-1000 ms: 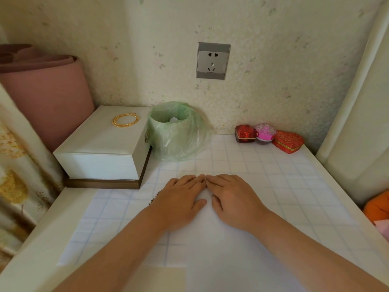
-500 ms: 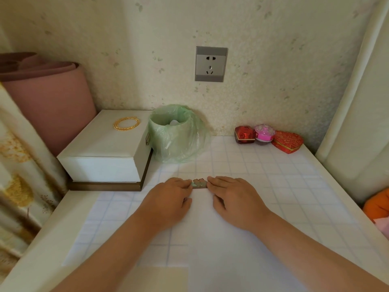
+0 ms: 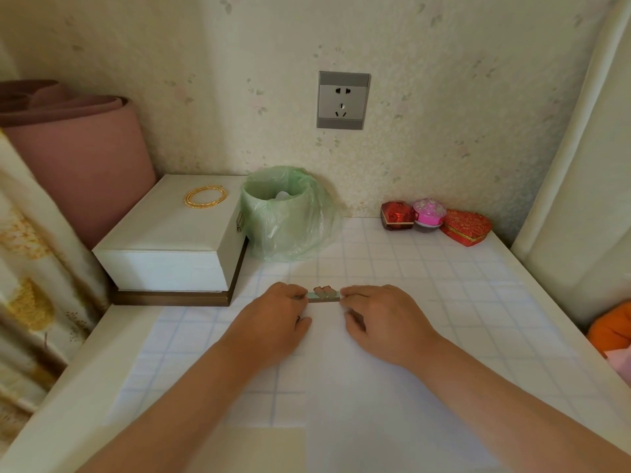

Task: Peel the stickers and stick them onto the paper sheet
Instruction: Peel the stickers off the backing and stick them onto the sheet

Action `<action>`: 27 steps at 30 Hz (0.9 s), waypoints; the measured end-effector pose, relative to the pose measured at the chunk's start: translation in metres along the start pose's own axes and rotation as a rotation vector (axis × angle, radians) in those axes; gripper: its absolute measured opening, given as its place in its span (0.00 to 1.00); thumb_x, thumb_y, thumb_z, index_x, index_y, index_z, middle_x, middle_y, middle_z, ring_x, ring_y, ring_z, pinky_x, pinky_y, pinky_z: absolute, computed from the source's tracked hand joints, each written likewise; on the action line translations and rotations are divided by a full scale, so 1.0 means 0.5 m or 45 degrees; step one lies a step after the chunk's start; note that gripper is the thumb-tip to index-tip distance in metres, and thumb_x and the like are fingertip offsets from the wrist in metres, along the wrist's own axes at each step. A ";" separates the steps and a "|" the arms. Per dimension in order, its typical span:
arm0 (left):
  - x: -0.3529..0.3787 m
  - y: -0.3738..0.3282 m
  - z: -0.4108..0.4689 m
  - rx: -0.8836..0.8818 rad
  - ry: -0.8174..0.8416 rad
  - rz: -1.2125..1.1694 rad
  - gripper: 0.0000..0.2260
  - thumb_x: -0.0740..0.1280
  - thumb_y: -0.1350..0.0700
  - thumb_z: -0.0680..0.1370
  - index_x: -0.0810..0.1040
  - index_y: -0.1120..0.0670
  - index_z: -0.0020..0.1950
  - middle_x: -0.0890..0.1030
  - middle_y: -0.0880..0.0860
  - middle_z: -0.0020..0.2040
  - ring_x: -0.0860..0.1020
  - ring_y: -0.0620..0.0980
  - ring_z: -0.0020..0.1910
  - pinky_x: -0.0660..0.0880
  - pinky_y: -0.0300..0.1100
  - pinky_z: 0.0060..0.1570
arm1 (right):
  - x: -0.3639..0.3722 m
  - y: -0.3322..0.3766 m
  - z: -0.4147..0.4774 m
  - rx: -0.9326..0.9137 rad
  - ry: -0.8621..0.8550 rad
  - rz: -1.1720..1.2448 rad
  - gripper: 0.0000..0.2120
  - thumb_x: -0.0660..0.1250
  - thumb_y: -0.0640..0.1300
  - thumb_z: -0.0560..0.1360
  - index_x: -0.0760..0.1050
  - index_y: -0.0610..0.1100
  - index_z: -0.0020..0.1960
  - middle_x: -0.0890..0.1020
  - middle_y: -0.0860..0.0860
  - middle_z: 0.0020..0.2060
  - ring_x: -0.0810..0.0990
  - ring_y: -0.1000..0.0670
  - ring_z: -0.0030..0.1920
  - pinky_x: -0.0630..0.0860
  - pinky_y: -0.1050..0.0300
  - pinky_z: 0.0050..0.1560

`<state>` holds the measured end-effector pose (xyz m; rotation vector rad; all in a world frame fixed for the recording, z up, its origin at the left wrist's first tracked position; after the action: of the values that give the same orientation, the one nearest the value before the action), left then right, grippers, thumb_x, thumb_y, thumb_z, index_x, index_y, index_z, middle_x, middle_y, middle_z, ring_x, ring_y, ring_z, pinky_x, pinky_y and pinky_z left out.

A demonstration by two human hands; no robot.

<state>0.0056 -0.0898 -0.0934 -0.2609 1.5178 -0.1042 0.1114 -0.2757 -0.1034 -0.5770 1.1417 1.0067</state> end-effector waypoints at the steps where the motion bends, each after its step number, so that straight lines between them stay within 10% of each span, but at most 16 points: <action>1: -0.002 0.004 -0.001 0.009 -0.006 -0.035 0.19 0.60 0.49 0.83 0.73 0.53 0.72 0.67 0.45 0.75 0.62 0.44 0.73 0.65 0.38 0.70 | -0.003 0.001 0.005 0.014 0.035 -0.005 0.15 0.58 0.48 0.73 0.83 0.46 0.45 0.85 0.53 0.48 0.83 0.49 0.45 0.78 0.52 0.39; 9: -0.069 0.057 -0.032 -0.045 -0.167 -0.238 0.18 0.62 0.59 0.82 0.73 0.51 0.72 0.74 0.46 0.69 0.69 0.45 0.70 0.59 0.29 0.66 | -0.028 0.049 0.054 0.106 0.083 0.146 0.11 0.66 0.46 0.76 0.81 0.49 0.57 0.80 0.53 0.50 0.79 0.48 0.47 0.71 0.54 0.44; 16: -0.073 0.084 -0.083 -0.117 0.017 -0.135 0.21 0.65 0.43 0.79 0.73 0.45 0.71 0.74 0.43 0.64 0.70 0.43 0.64 0.68 0.39 0.63 | -0.008 0.124 0.087 0.131 0.376 0.259 0.19 0.65 0.58 0.78 0.77 0.53 0.66 0.77 0.54 0.55 0.77 0.51 0.54 0.75 0.53 0.52; 27: -0.078 0.089 -0.097 -0.078 0.013 -0.182 0.18 0.70 0.47 0.75 0.77 0.42 0.65 0.74 0.44 0.57 0.69 0.44 0.59 0.71 0.41 0.57 | -0.018 0.143 0.118 0.457 0.428 0.769 0.08 0.76 0.46 0.71 0.78 0.55 0.44 0.80 0.56 0.42 0.74 0.61 0.36 0.70 0.65 0.38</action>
<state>-0.0487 -0.0430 -0.0675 -0.4190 1.5130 -0.1730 0.0754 -0.1976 -0.0671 -0.1023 1.8147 1.1956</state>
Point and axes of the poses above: each hand's wrist, its own z-axis towards the middle knuckle, its own x-axis out of the palm, y = z × x, the point moved 1 cm from there along z, towards the middle knuckle
